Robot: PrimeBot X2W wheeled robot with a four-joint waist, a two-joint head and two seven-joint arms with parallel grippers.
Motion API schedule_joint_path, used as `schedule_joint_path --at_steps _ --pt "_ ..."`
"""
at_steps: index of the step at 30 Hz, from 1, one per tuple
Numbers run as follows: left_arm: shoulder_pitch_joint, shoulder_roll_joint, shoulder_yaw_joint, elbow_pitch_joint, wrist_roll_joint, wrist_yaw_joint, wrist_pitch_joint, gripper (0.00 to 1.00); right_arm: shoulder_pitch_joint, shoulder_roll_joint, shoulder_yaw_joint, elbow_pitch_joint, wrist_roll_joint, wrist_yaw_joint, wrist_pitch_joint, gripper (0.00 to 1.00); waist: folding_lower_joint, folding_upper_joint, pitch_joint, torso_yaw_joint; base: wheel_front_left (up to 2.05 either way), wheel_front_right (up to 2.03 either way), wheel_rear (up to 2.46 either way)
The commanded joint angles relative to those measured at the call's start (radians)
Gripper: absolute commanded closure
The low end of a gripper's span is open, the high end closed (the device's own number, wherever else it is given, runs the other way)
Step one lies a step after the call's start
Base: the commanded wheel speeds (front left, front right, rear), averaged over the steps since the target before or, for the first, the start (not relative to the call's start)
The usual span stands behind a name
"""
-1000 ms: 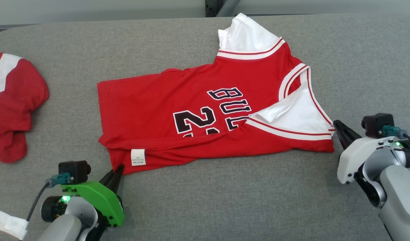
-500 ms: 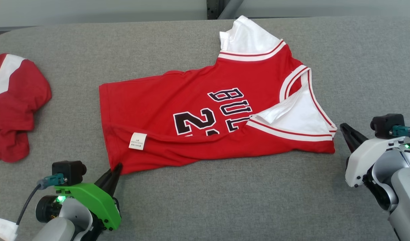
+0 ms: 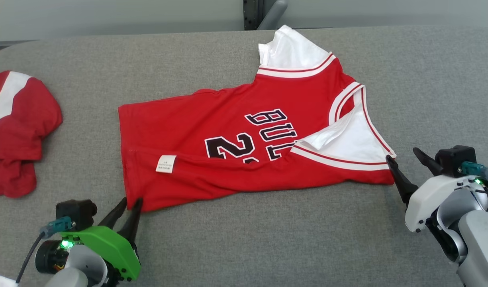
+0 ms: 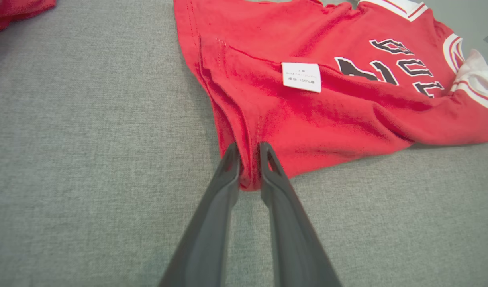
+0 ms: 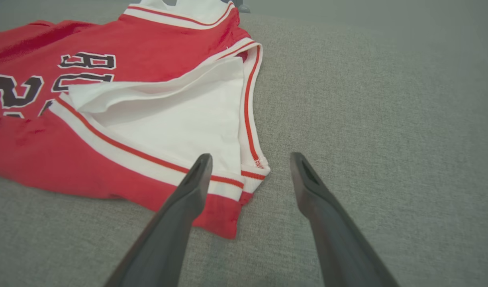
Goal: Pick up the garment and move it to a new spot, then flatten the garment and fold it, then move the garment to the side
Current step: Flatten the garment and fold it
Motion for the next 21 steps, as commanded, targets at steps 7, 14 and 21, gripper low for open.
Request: schedule_joint_path --at_steps 7,14,21 --pt "0.124 -0.014 0.033 -0.047 0.039 0.073 -0.168 0.00 0.115 0.018 -0.069 -0.057 -0.068 -0.001 -0.136 0.00 0.0000 0.0000 -0.122 0.000 0.00 0.00 0.00" --pt "0.264 -0.014 0.080 -0.129 0.105 0.155 -0.274 0.00 0.267 0.051 -0.147 -0.163 -0.176 -0.001 -0.267 0.00 0.0000 0.0000 -0.205 -0.007 0.00 0.00 0.00" --pt "0.351 -0.052 0.149 -0.169 0.235 0.168 -0.289 0.00 0.370 0.104 -0.193 -0.212 -0.225 -0.001 -0.332 0.00 0.0000 0.0000 -0.249 -0.008 0.00 0.00 0.00"
